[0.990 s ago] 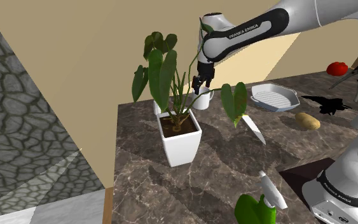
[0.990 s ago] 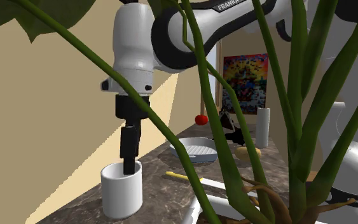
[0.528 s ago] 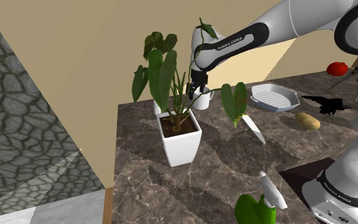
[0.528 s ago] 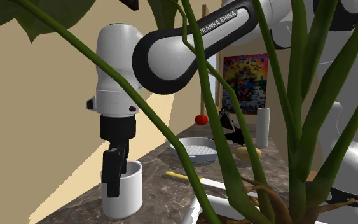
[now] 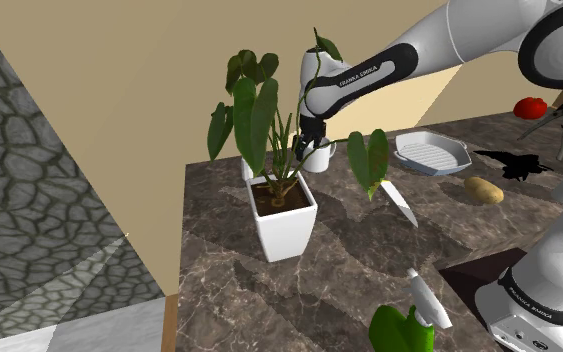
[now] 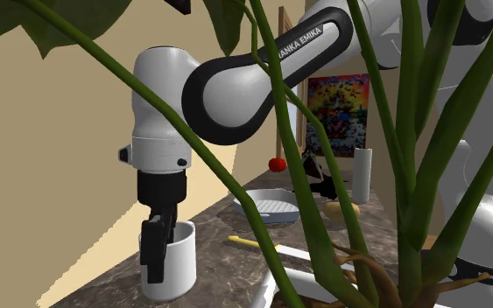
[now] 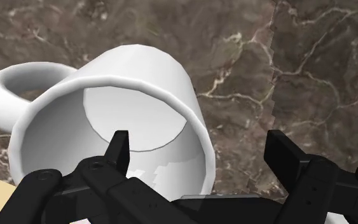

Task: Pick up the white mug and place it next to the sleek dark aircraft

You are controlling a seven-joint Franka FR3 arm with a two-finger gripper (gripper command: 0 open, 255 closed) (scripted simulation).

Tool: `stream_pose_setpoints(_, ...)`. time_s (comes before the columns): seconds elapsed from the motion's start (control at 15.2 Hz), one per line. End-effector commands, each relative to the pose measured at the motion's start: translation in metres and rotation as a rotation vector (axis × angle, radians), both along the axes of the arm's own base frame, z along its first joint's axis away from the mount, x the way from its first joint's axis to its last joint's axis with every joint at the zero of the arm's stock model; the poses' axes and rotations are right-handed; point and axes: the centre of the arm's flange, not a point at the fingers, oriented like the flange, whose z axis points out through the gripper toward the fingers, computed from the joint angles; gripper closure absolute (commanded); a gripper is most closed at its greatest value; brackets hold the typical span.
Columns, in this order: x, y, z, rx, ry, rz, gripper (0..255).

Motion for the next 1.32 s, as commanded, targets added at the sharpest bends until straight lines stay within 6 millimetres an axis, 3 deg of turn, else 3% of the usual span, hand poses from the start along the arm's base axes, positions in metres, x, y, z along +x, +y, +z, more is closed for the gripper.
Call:
stream_pose_setpoints(0.0,0.0,0.0,0.0,0.0,0.0,0.0,0)
stream_pose_setpoints(0.07,0.0,0.0,0.0,0.0,0.0,0.0,0)
stream_pose_setpoints(0.13,0.0,0.0,0.0,0.0,0.0,0.0,255)
stream_pose_setpoints(0.73,0.0,0.0,0.0,0.0,0.0,0.0,255)
stream_pose_setpoints(1.25,0.0,0.0,0.042,0.0,0.0,0.0,255)
